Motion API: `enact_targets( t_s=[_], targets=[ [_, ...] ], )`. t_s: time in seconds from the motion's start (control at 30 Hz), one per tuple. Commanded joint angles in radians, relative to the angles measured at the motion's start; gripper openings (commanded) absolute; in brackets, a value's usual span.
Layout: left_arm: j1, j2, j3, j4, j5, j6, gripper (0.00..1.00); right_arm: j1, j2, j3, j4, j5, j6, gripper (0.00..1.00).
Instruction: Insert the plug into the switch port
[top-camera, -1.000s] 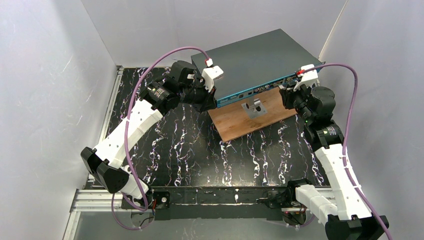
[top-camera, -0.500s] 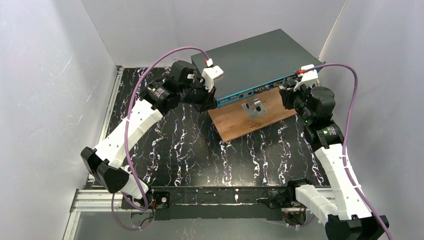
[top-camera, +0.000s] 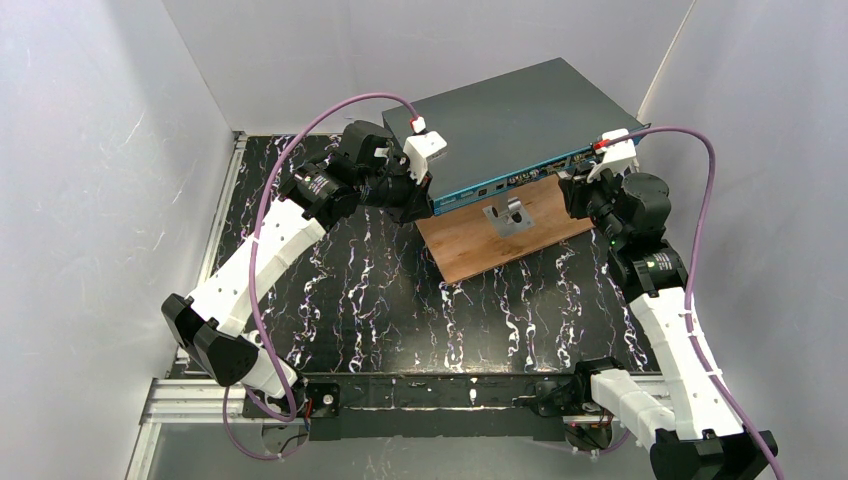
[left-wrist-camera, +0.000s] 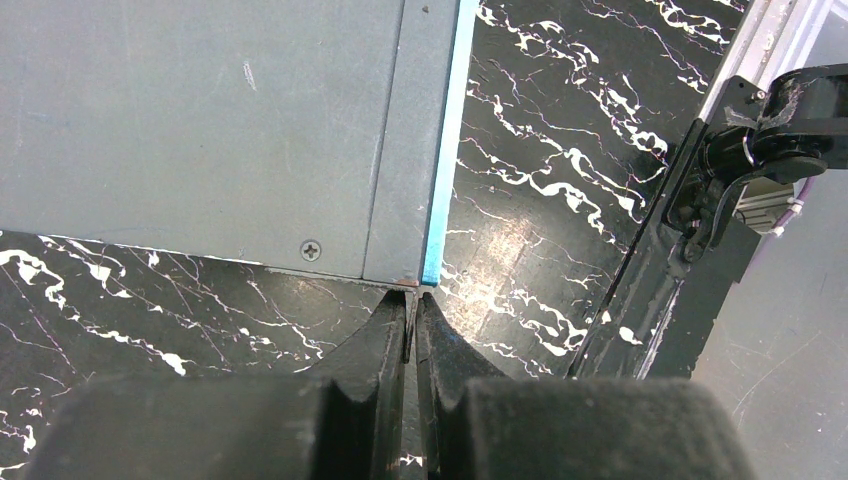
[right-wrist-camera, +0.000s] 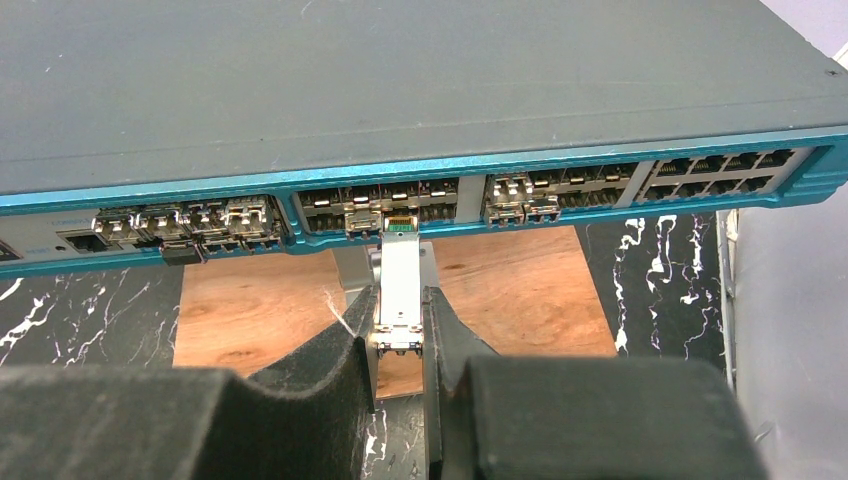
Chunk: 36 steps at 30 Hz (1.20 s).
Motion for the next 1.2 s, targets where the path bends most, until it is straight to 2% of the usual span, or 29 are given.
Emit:
enact_targets(
  t_s=[0.0,0.57,1.17],
  targets=[
    [0.004,-0.007,0.04,-0.008,0.023,-0.007,0.0,-0.004,-0.004,-0.008,0.037,-0.039,-0.009,0.01],
    [0.004,-0.006,0.047,-0.009,0.024,-0.012,0.0,-0.004,-0.019,-0.005,-0.013,-0.018,-0.045,0.01],
    [0.005,-0.007,0.041,-0.011,0.029,-0.013,0.0,-0.004,-0.024,-0.023,0.055,0.001,-0.01,0.01]
  ],
)
